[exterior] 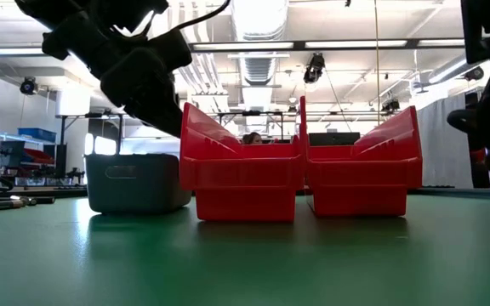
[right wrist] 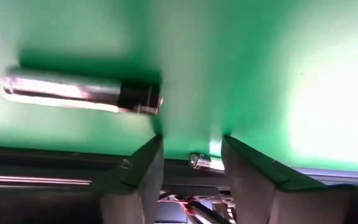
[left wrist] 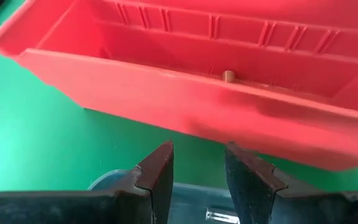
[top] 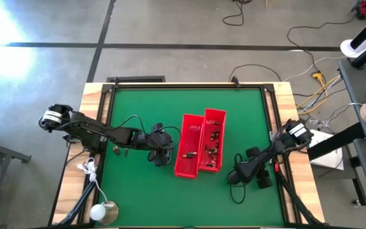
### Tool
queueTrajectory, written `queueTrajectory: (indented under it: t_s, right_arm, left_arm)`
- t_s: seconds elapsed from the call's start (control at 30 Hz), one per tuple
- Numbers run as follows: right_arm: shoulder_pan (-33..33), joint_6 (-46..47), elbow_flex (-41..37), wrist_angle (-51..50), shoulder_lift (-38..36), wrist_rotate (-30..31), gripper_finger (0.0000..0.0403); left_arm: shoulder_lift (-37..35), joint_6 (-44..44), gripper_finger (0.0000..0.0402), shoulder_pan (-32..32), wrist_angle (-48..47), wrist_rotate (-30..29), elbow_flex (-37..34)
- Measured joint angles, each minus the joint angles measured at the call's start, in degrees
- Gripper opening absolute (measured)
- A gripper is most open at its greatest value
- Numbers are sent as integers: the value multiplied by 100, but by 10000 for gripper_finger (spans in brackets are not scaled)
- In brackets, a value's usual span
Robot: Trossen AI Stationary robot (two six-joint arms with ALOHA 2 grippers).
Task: Sort batteries
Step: Put the silver battery into the gray bin
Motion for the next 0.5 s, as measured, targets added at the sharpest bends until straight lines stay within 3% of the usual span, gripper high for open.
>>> queueTrajectory:
  t_s: [0.27,0.5]
  right_arm:
    - [0,535,28,-127,-9,8,121]
    - [-113,880,-49,-628,-237,196,152]
  left_arm:
    - [-99,20,123,0,331,-28,7]
    - [-203,20,123,0,333,-30,7]
